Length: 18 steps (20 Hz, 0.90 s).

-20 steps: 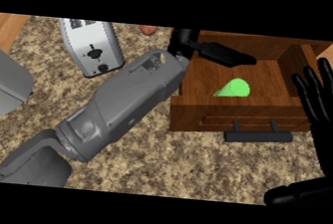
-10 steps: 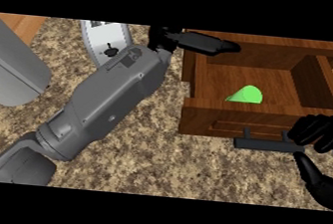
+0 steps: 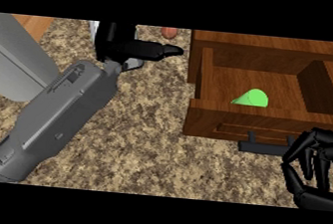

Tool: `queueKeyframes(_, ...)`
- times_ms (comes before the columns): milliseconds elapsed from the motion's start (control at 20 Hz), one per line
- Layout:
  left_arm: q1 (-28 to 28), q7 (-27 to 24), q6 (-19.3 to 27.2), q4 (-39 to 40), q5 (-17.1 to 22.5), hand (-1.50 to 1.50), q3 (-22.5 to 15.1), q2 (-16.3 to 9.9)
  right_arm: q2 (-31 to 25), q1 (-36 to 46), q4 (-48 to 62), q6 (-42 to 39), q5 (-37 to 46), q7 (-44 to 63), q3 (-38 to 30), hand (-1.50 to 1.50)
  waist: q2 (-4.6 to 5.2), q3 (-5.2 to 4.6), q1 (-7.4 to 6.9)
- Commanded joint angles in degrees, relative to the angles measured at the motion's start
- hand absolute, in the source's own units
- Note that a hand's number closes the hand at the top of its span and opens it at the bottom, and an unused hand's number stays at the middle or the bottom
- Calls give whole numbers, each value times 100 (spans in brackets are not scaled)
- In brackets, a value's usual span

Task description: Pick up the cup, place it into the drawer and close the drawer

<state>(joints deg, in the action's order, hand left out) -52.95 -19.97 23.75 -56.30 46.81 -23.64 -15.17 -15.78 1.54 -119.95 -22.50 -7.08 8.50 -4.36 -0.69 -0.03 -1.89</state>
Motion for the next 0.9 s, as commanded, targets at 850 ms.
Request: queueKeyframes(850, 3971, -320, -1417, -2883, 236, -150, 876, -1689, -422, 595, 2073, 738, 4218, -1549, 1599, 150, 69, 2, 55)
